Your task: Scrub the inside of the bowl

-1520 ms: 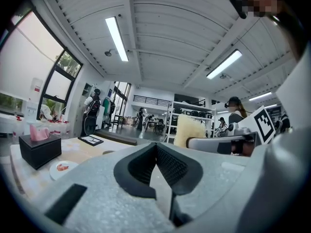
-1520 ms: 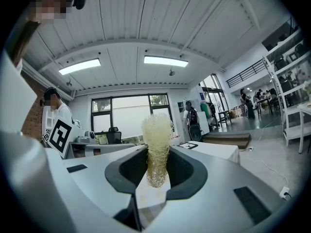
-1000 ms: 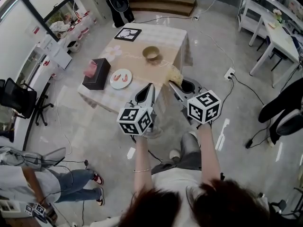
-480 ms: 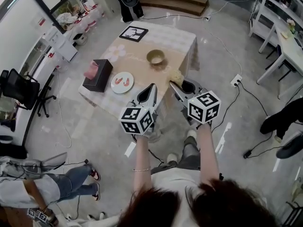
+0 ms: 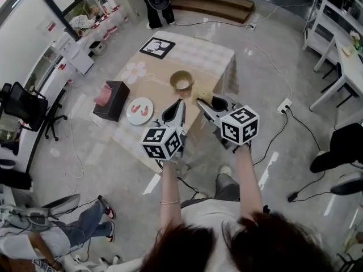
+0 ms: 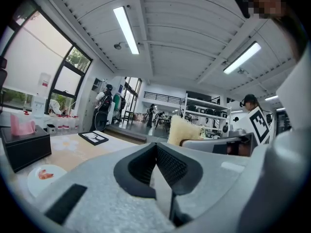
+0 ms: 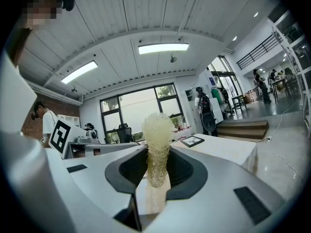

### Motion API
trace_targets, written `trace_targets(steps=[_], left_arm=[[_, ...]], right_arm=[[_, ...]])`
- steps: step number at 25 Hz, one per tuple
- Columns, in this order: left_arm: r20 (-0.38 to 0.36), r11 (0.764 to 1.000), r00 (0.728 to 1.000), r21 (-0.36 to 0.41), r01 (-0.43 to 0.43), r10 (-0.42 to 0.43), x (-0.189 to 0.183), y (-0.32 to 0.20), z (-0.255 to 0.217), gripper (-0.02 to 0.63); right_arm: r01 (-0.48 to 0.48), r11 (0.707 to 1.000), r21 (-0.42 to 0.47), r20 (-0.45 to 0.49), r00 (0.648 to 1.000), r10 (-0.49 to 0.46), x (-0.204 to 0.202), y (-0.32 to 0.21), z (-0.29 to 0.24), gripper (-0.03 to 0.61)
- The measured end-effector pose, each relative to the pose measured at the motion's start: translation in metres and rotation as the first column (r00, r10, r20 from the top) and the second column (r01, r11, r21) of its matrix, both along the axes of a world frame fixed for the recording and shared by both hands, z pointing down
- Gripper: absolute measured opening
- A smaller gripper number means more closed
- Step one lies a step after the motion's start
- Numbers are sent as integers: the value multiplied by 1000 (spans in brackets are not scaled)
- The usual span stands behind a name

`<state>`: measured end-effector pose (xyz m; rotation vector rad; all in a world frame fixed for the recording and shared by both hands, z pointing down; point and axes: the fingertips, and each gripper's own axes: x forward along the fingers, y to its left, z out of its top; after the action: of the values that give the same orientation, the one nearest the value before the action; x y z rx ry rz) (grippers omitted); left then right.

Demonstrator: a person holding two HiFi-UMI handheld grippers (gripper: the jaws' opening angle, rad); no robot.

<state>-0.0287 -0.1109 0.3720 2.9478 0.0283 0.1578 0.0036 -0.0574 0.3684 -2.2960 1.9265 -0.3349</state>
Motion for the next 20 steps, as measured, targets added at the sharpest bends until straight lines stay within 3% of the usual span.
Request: trace_targets(steps=[8, 20], left_arm=[[9, 995, 996, 32, 92, -93, 31, -14, -4, 11], [37, 975, 974, 18, 223, -223, 52, -33, 1, 11]], right_arm=[[89, 996, -10, 9, 996, -89, 37, -13, 0, 95], [191, 981, -36, 32, 981, -190, 72, -30, 7, 95]])
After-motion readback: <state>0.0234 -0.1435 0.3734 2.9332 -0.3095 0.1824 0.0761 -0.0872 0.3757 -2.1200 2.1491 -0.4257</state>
